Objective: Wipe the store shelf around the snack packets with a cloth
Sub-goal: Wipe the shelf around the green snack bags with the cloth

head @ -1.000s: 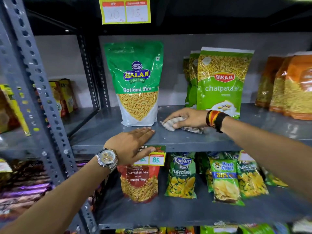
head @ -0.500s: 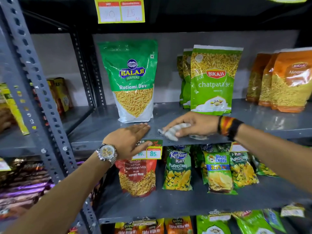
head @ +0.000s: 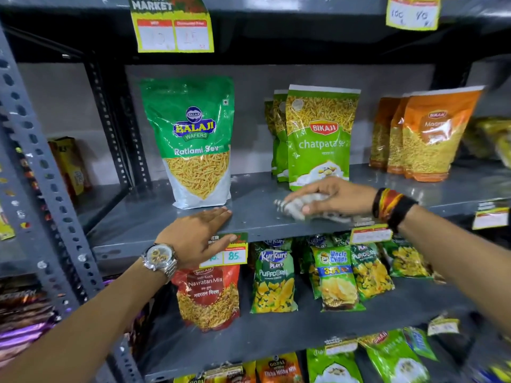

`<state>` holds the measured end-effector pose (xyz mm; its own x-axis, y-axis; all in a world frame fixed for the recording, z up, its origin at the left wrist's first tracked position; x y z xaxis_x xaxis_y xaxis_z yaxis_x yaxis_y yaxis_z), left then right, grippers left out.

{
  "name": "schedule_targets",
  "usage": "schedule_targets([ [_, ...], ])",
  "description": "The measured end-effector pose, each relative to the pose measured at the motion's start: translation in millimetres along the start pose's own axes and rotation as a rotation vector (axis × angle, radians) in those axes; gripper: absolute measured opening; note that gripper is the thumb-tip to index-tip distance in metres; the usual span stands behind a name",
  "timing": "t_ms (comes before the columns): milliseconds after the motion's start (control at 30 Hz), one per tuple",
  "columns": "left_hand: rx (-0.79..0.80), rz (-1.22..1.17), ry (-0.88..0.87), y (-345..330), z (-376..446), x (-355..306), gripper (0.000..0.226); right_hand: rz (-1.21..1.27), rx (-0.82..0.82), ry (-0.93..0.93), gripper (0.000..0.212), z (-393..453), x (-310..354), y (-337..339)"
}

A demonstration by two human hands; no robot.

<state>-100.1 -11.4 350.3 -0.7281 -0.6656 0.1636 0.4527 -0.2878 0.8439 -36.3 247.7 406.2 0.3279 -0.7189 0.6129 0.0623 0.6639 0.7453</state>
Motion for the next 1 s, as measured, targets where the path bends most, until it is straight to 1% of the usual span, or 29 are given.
schedule_targets([
  [67, -0.034, -0.026, -0.033, 0.4, 13.3, -18.7, 0.083, 0.092, -0.169, -0.012, 0.04, 4.3, -10.9, 39.8],
  [100, -0.042, -0.028, -0.054, -0.9, 21.8, -30.5, 0.083, 0.096, -0.24, -0.022, 0.04, 10.0, -19.1, 55.6],
  [133, -0.04, -0.023, -0.067, -3.1, 31.2, -41.6, 0.082, 0.086, -0.278, -0.022, 0.041, 16.8, -26.4, 65.5],
  [200, -0.023, -0.007, -0.056, -9.1, 50.7, -59.6, 0.084, 0.031, -0.283, -0.024, 0.04, 30.3, -35.9, 70.0],
  [367, 0.023, 0.02, 0.051, -29.1, 75.0, -85.2, 0.101, -0.127, -0.154, 0.057, 0.039, 58.9, -54.6, 43.0],
  [433, 0.02, 0.015, 0.096, -35.4, 74.8, -86.4, 0.101, -0.159, -0.11, 0.083, 0.038, 66.6, -67.4, 33.8],
  [533, 0.01, 0.02, 0.145, -38.3, 74.7, -83.9, 0.091, -0.088, -0.109, 0.142, 0.039, 70.4, -88.0, 28.0],
  [633, 0.021, 0.025, 0.158, -36.9, 75.1, -88.6, 0.09, 0.0, -0.063, 0.174, 0.038, 63.1, -93.0, 28.0],
  [700, 0.014, 0.027, 0.154, -35.7, 74.6, -91.6, 0.087, 0.049, 0.009, 0.149, 0.035, 44.1, -86.1, 34.2],
  [800, 0.004, 0.032, 0.165, -36.0, 73.3, -89.5, 0.08, 0.101, 0.219, 0.14, 0.033, 10.9, -76.5, 48.5],
  [833, 0.005, 0.034, 0.17, -36.8, 73.3, -88.3, 0.08, 0.134, 0.26, 0.131, 0.031, 7.5, -80.0, 55.3],
  [867, 0.007, 0.035, 0.173, -37.6, 73.8, -87.3, 0.079, 0.169, 0.242, 0.121, 0.031, 6.7, -81.7, 63.5],
  [933, 0.005, 0.039, 0.174, -37.8, 75.2, -87.2, 0.08, 0.157, 0.037, 0.119, 0.034, 20.3, -93.7, 81.0],
  [1000, 0.007, 0.046, 0.176, -37.6, 76.0, -87.6, 0.081, 0.05, -0.126, 0.096, 0.036, 30.0, -110.1, 82.6],
])
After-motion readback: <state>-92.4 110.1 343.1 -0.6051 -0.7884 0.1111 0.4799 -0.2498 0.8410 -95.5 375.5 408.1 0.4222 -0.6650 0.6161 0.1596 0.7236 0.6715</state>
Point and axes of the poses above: each hand's wrist, its own z-axis towards the middle knuckle, its own y-axis out of the back of the hand, x = y × z, the point moved 7 cm from there along z, towards the middle knuckle, and after that the axes turned 11 degrees about -x, right-handed, at the moved point
